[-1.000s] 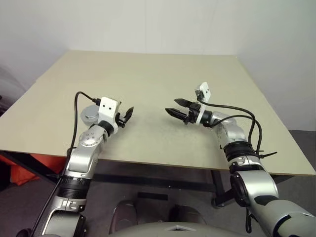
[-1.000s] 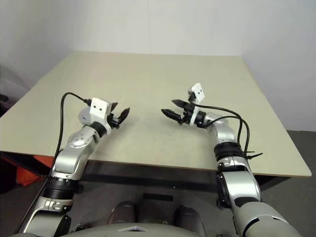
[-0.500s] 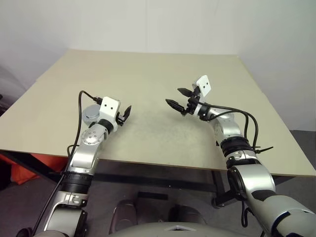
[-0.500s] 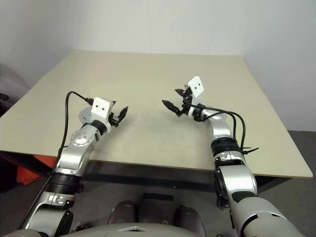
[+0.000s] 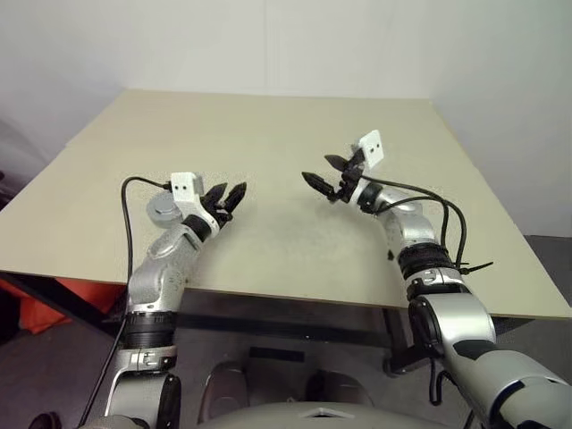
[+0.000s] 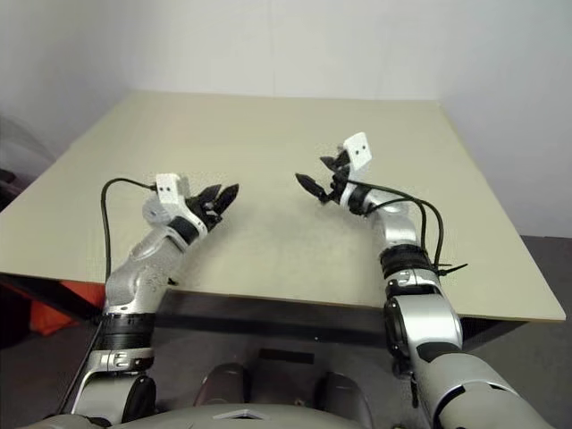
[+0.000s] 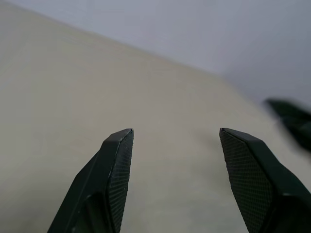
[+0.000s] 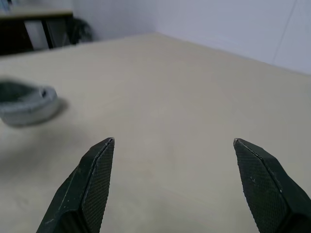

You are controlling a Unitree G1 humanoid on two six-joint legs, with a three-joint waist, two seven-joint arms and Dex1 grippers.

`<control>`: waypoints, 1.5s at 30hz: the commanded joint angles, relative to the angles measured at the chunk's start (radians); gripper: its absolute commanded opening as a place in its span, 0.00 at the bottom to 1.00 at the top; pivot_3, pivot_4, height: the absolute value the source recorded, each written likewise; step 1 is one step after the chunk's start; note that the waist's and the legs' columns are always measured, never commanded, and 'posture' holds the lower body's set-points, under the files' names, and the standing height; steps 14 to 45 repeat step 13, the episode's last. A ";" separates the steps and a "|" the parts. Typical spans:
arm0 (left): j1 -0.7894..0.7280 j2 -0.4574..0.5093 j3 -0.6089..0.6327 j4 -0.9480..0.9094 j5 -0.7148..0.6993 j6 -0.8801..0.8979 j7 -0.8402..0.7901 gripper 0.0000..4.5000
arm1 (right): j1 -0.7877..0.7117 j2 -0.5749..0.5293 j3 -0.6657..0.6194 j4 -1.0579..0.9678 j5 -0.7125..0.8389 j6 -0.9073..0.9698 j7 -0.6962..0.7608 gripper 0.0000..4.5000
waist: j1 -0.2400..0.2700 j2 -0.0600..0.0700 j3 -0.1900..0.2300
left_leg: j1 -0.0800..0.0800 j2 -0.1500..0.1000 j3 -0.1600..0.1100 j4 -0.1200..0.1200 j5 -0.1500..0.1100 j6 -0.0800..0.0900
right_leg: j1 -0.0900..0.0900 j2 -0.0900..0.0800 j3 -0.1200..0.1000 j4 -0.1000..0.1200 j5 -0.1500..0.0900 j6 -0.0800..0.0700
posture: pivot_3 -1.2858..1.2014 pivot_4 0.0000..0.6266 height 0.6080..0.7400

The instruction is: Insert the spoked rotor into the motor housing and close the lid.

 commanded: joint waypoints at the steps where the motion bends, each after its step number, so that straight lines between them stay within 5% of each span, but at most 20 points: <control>1: 0.006 0.024 0.004 -0.047 -0.031 0.050 0.001 0.67 | -0.004 -0.041 0.052 0.031 -0.091 -0.129 -0.015 0.98 | 0.000 0.000 0.000 | 0.000 0.000 0.000 0.000 0.000 0.000 | 0.000 0.000 0.000 0.000 0.000 0.000 | 0.52 0.00 1.00; 6: 0.002 0.114 -0.147 0.004 0.239 -0.051 0.064 0.67 | -0.023 -0.040 0.068 0.097 -0.126 -0.200 -0.029 0.98 | -0.003 0.000 0.000 | 0.000 0.000 0.000 0.000 0.000 0.000 | 0.000 0.000 0.000 0.000 0.000 0.000 | 0.52 0.00 1.00; 13: -0.031 0.096 -0.166 0.121 0.431 -0.279 0.186 0.67 | -0.067 -0.044 0.072 0.160 -0.179 -0.246 -0.130 0.98 | -0.003 0.000 0.000 | 0.000 0.000 -0.001 0.000 0.000 0.001 | 0.000 0.000 0.000 -0.001 0.000 0.000 | 0.52 0.00 1.00; 45: -0.031 0.096 -0.166 0.121 0.431 -0.279 0.186 0.67 | -0.067 -0.044 0.072 0.160 -0.179 -0.246 -0.130 0.98 | -0.003 0.000 0.000 | 0.000 0.000 -0.001 0.000 0.000 0.001 | 0.000 0.000 0.000 -0.001 0.000 0.000 | 0.52 0.00 1.00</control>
